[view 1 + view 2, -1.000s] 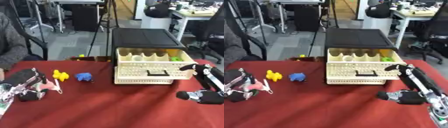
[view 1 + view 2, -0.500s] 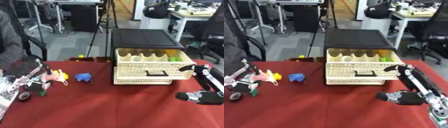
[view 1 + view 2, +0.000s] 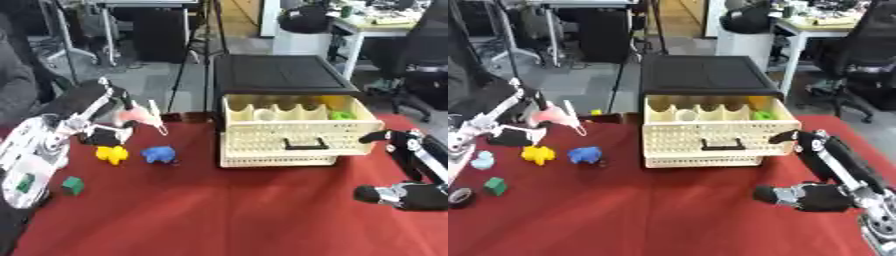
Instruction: Pick up objects from table and place into drawer.
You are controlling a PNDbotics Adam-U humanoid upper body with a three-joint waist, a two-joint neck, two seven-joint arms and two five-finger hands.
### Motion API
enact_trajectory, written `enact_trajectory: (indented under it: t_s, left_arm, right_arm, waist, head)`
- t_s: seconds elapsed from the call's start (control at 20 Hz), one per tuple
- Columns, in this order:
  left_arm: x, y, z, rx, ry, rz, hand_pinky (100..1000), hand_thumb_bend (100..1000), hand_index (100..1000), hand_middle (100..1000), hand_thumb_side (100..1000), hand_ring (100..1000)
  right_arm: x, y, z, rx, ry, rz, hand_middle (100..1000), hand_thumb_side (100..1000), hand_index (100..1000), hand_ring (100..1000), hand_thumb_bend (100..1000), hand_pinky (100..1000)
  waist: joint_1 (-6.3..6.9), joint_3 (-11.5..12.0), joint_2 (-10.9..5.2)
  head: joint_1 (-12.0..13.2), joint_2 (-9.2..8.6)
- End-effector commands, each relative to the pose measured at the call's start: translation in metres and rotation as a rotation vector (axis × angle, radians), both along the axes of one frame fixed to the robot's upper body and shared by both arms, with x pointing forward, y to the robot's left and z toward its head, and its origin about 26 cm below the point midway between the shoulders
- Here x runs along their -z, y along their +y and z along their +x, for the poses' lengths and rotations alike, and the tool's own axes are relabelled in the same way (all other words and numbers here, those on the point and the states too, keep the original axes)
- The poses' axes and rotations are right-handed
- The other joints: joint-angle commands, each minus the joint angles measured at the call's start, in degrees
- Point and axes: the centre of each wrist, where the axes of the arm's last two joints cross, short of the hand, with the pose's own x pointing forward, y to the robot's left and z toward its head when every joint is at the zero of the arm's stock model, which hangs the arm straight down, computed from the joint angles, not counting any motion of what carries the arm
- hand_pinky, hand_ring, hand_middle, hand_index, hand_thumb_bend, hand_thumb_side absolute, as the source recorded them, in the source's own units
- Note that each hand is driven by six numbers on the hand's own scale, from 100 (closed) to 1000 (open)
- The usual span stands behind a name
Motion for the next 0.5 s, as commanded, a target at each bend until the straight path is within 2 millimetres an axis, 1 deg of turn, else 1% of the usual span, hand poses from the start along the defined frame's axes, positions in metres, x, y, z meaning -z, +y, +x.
enact_trajectory:
  t_s: [0.05, 0.3, 0.5]
  left_arm:
    - [-0.025, -0.012, -0.002, 0.033, -0.077, -0.028, 255, 133, 253, 100, 100, 100]
    - [-0.04, -0.03, -0.001, 0.07, -0.129, -0.061, 257, 123, 249, 100, 100, 100]
    - [-0.046, -0.043, 0.0, 0.098, -0.153, -0.078, 259, 118, 252, 100, 100, 101]
  right_arm:
    - [-0.015, 0.003, 0.0, -0.026, -0.042, -0.02, 100, 809, 769, 100, 1000, 100]
    - [-0.021, 0.007, 0.001, -0.047, -0.055, -0.024, 100, 809, 769, 100, 1000, 100]
    - [-0.024, 0.01, 0.002, -0.06, -0.063, -0.026, 100, 809, 769, 100, 1000, 100]
  waist:
    - [0.11, -0.7, -0.27]
    - [0.33, -2.6, 0.38]
    - [0.54, -4.0, 0.84]
  head:
    - [0.7, -0.93]
    - [1.4, -1.66]
    - [1.9, -2.27]
